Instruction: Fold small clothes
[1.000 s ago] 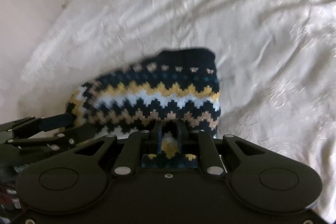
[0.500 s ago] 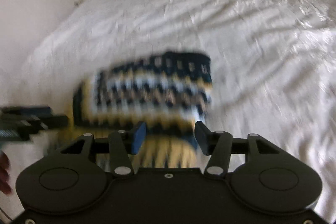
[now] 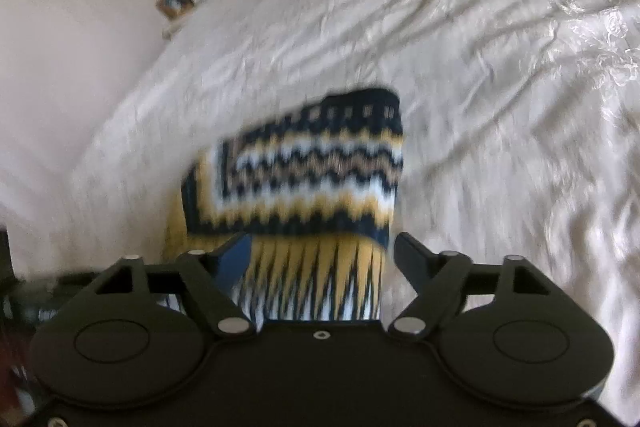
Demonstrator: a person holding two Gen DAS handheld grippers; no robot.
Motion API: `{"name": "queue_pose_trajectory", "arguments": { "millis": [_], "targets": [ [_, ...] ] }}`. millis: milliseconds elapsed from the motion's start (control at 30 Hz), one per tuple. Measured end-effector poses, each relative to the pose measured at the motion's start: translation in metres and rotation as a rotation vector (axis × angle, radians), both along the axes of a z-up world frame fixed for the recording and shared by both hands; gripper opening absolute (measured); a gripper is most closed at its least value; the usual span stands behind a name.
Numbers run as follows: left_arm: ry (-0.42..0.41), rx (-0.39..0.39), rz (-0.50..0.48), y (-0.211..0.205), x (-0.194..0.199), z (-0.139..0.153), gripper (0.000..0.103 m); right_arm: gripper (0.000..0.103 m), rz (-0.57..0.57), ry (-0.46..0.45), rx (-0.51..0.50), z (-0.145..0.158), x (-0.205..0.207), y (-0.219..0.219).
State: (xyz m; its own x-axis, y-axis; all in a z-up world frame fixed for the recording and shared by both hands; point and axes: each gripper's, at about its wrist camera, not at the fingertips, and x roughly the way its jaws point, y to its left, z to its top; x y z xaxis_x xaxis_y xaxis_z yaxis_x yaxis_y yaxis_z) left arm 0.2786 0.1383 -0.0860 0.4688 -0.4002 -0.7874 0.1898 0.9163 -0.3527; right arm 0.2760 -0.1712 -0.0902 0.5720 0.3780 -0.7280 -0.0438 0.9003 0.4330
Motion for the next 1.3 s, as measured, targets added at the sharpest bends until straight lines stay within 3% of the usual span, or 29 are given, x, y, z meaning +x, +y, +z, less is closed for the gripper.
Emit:
{"name": "queue_pose_trajectory", "arguments": {
  "millis": [67,300,367,467,567,667,700,733,767,800,900,1100,1300],
  "targets": [
    [0.029,-0.039,0.008,-0.002,0.01,-0.005,0.094,0.082,-0.02,0.022,0.034,-0.003,0.019,-0.007],
    [0.189,-0.069,0.022,-0.015,0.04,-0.055,0.095,0.085,-0.028,0.141,0.099,-0.045,0.076,-0.02],
    [0.207,-0.112,0.022,-0.016,0.045,-0.063,0.102,0.086,-0.009,0.183,0.152,-0.06,0.085,-0.019],
    [0.212,-0.151,0.005,-0.02,0.053,-0.07,0.102,0.09,0.028,0.235,0.227,-0.082,0.094,-0.01],
    [0.212,-0.189,-0.006,-0.024,0.065,-0.076,0.102,0.103,0.062,0.209,0.259,-0.089,0.1,0.002],
    [0.238,-0.236,0.021,-0.022,0.072,-0.077,0.101,0.098,0.076,0.217,0.253,-0.087,0.105,0.012],
    [0.251,-0.255,0.042,-0.019,0.074,-0.078,0.099,0.075,0.079,0.217,0.233,-0.084,0.105,0.015],
    [0.248,-0.256,0.052,-0.017,0.074,-0.077,0.079,0.061,0.083,0.215,0.214,-0.081,0.106,0.018],
    [0.235,-0.258,0.039,-0.016,0.072,-0.075,0.058,0.058,0.08,0.211,0.193,-0.077,0.104,0.02],
    [0.224,-0.261,0.026,-0.016,0.071,-0.072,0.055,0.05,0.075,0.209,0.184,-0.071,0.103,0.021],
    [0.185,-0.264,0.007,-0.021,0.063,-0.056,0.042,0.047,0.075,0.183,0.144,-0.046,0.093,0.025],
    [0.115,-0.286,-0.042,-0.042,0.034,-0.002,0.041,0.047,0.083,0.102,0.131,0.013,0.054,0.03],
    [0.057,-0.327,-0.058,-0.063,-0.028,0.037,0.041,0.047,0.051,0.042,0.18,0.057,-0.007,-0.002]
  ]
}}
